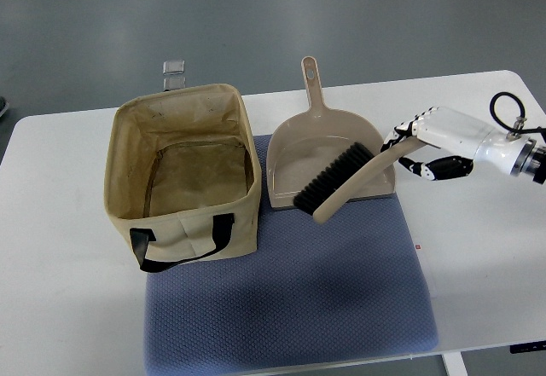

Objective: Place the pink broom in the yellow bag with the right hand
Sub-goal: 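Carry the brush over the beige fabric bin, bristles down, then lower the brush into the bin and open the right hand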

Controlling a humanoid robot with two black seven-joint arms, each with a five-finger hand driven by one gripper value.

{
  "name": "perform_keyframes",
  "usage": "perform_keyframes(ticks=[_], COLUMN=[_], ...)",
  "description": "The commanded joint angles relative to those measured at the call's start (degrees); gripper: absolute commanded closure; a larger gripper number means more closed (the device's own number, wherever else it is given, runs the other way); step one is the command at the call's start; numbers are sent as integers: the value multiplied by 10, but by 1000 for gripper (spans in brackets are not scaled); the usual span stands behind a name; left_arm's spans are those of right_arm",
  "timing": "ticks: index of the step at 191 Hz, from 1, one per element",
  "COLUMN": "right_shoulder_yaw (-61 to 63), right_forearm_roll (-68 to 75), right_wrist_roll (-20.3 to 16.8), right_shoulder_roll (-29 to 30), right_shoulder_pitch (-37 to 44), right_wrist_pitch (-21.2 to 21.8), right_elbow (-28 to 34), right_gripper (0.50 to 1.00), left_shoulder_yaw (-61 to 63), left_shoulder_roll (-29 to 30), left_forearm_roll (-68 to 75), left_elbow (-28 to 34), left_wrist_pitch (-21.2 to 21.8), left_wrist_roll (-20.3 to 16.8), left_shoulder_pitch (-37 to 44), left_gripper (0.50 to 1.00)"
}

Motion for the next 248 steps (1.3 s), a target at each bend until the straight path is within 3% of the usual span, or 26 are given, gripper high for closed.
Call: perform_keyframes(ticks=[1, 42, 79, 141, 193, 206, 210, 211, 212, 213, 218, 219, 221, 226, 248], right_shoulder_yaw=[0, -1, -3, -7, -3, 0, 0, 0, 0, 1, 1, 1, 1, 1, 1], right_forearm_roll=[30, 29, 21, -22, -36, -35, -35, -34, -34, -34, -33, -32, -32, -30, -25], right_wrist_roll=[0, -8, -8, -22, -29, -29, -29, -28, -28, -29, -29, -28, -28, -28, -27], right_shoulder_roll=[-17, -5, 86, 235, 269, 270, 271, 271, 271, 271, 271, 271, 271, 271, 270], right_shoulder_pitch=[45, 151, 226, 255, 232, 231, 229, 229, 229, 228, 227, 226, 226, 226, 224], right_wrist_pitch=[15, 70, 116, 122, 114, 114, 113, 113, 113, 113, 112, 111, 111, 105, 85], right_elbow=[-5, -37, -71, -97, -97, -97, -97, -97, -97, -97, -97, -97, -97, -97, -97], right_gripper=[1000, 1000, 1000, 1000, 1000, 885, 832, 798, 797, 761, 695, 663, 662, 587, 572], left_shoulder_yaw=[0, 0, 0, 0, 0, 0, 0, 0, 0, 0, 0, 0, 0, 0, 0], left_shoulder_roll=[0, 0, 0, 0, 0, 0, 0, 0, 0, 0, 0, 0, 0, 0, 0], left_forearm_roll=[0, 0, 0, -1, -1, 0, -1, 0, 0, 0, 0, -1, -1, -1, 0], left_elbow=[0, 0, 0, 0, 0, 0, 0, 0, 0, 0, 0, 0, 0, 0, 0], left_wrist_pitch=[0, 0, 0, 0, 0, 0, 0, 0, 0, 0, 0, 0, 0, 0, 0], left_wrist_roll=[0, 0, 0, 0, 0, 0, 0, 0, 0, 0, 0, 0, 0, 0, 0], left_shoulder_pitch=[0, 0, 0, 0, 0, 0, 0, 0, 0, 0, 0, 0, 0, 0, 0], left_gripper=[500, 500, 500, 500, 500, 500, 500, 500, 500, 500, 500, 500, 500, 500, 500])
